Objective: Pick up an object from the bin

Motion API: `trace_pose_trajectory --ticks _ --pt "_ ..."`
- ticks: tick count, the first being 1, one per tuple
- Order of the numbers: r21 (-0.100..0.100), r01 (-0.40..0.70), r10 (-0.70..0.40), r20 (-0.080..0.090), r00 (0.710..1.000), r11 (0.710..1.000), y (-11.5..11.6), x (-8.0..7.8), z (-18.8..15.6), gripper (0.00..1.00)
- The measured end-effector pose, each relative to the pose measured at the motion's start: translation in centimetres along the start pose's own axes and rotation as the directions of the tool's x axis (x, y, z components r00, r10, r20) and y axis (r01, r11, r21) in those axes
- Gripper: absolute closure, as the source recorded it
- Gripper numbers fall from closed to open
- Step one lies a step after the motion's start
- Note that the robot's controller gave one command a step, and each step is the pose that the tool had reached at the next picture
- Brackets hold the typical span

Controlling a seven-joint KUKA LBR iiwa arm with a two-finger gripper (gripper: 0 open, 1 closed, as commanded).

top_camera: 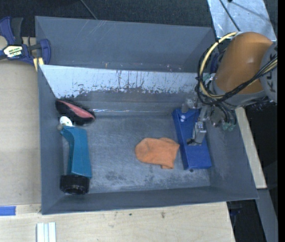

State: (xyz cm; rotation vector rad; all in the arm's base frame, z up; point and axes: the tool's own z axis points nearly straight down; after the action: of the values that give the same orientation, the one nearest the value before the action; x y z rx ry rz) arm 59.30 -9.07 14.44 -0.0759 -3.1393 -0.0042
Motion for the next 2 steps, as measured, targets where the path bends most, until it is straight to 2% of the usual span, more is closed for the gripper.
trace_pose_trajectory --ticks 1,2 --pt "0.005 0.114 -0.114 0.007 0.993 0.994 2.2 1.3 3.9 0.00" --pt "0.002 0.040 -0.040 0.003 0.999 0.999 3.6 3.0 6.6 0.00"
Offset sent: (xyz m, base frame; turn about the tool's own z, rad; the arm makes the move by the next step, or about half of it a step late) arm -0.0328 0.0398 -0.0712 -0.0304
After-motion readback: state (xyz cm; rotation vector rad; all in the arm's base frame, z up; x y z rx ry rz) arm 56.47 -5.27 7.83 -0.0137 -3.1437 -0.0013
